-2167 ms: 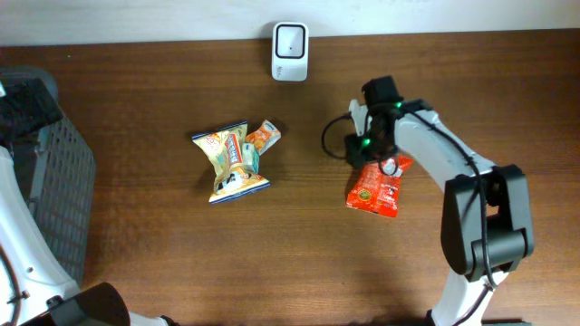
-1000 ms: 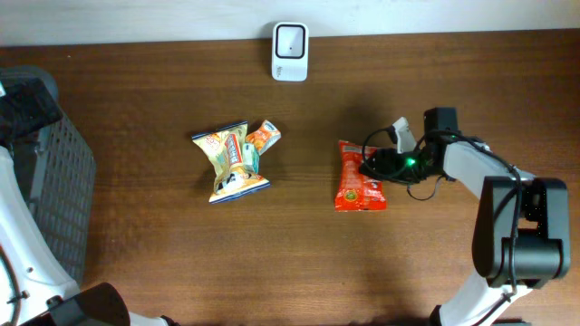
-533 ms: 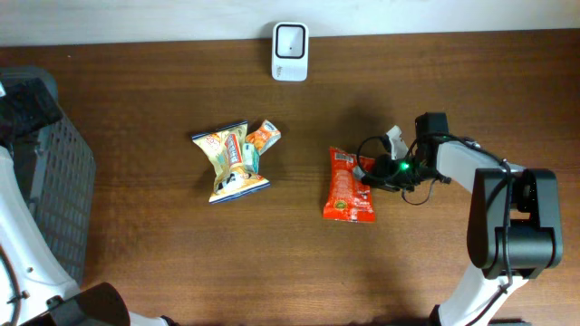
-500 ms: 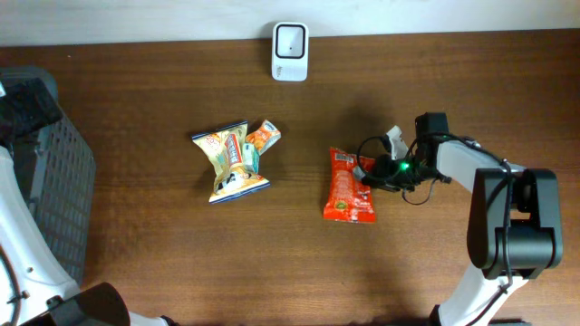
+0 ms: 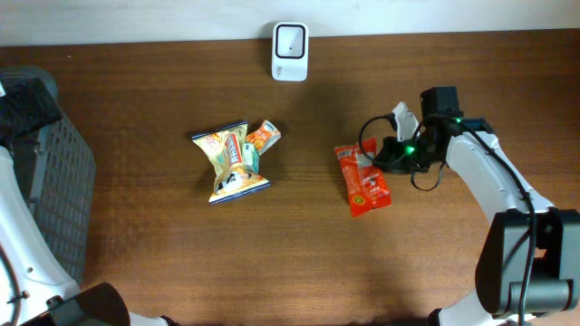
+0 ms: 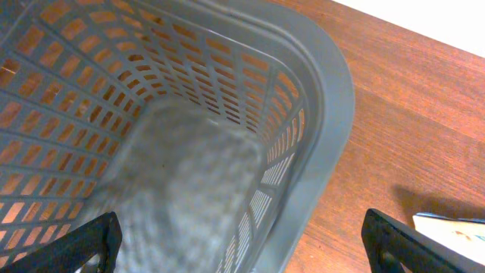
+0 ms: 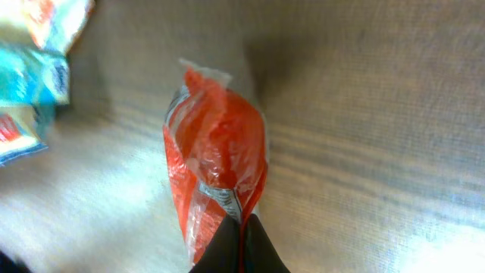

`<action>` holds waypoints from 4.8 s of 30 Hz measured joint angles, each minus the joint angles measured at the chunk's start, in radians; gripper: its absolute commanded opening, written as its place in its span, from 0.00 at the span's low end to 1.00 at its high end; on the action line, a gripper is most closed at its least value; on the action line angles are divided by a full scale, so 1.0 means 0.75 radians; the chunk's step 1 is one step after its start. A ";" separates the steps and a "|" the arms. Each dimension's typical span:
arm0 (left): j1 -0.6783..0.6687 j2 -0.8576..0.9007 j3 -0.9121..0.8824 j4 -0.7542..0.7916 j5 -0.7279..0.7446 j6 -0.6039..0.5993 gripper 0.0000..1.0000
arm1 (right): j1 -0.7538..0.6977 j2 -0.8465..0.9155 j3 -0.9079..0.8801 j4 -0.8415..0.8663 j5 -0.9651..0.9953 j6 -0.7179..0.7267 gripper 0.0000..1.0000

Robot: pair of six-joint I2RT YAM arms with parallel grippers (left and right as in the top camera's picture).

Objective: Scan the item barcode

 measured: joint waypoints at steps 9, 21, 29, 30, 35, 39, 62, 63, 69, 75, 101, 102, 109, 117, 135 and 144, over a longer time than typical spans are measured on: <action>0.000 0.000 0.000 0.000 0.000 0.000 0.99 | 0.052 0.083 -0.022 -0.050 0.057 -0.124 0.38; 0.000 0.000 0.000 0.000 0.000 0.000 0.99 | 0.064 0.137 -0.033 -0.137 0.038 -0.232 0.87; 0.000 0.000 0.000 0.000 0.000 0.000 0.99 | 0.196 0.216 -0.021 -0.143 0.158 -0.208 0.75; 0.000 0.000 0.000 0.001 -0.001 0.000 0.99 | 0.203 0.221 -0.016 -0.145 0.172 -0.201 0.72; 0.000 0.000 0.000 0.001 0.001 0.000 0.99 | 0.204 0.255 0.000 -0.143 0.164 -0.178 0.33; 0.000 0.000 0.000 0.000 0.000 0.000 0.99 | 0.202 0.263 0.000 -0.117 0.105 -0.173 0.35; 0.000 0.000 0.000 0.000 0.000 0.000 0.99 | 0.022 -0.022 0.034 -0.246 0.002 -0.234 0.69; 0.000 0.000 0.000 0.000 0.000 0.000 0.99 | -0.018 -0.021 0.002 -0.225 -0.046 -0.266 0.71; 0.000 0.000 0.000 0.000 0.000 0.000 0.99 | -0.178 0.020 -0.245 0.010 -0.278 -0.358 0.76; 0.000 0.000 0.000 0.000 0.000 0.000 0.99 | -0.178 0.101 -0.339 0.143 -0.399 -0.377 0.75; 0.000 0.000 0.000 0.000 0.000 0.000 0.99 | 0.057 0.339 -0.322 0.419 -0.757 -0.165 0.52; 0.000 0.000 0.000 0.001 -0.001 0.000 0.99 | 0.103 0.328 -0.316 0.462 -0.719 -0.103 0.49; 0.000 0.000 0.000 -0.001 0.000 0.000 0.99 | 0.252 0.297 -0.285 0.520 -0.478 0.130 0.13; 0.000 0.000 0.000 0.001 0.000 0.000 0.99 | 0.246 0.278 -0.266 0.459 -0.440 0.162 0.04; 0.000 0.000 0.000 0.000 0.000 0.000 0.99 | 0.219 -0.345 -0.213 0.166 -0.076 -0.051 0.04; 0.000 0.000 0.000 0.000 0.000 0.000 0.99 | 0.219 -0.351 -0.211 0.098 0.016 -0.135 0.45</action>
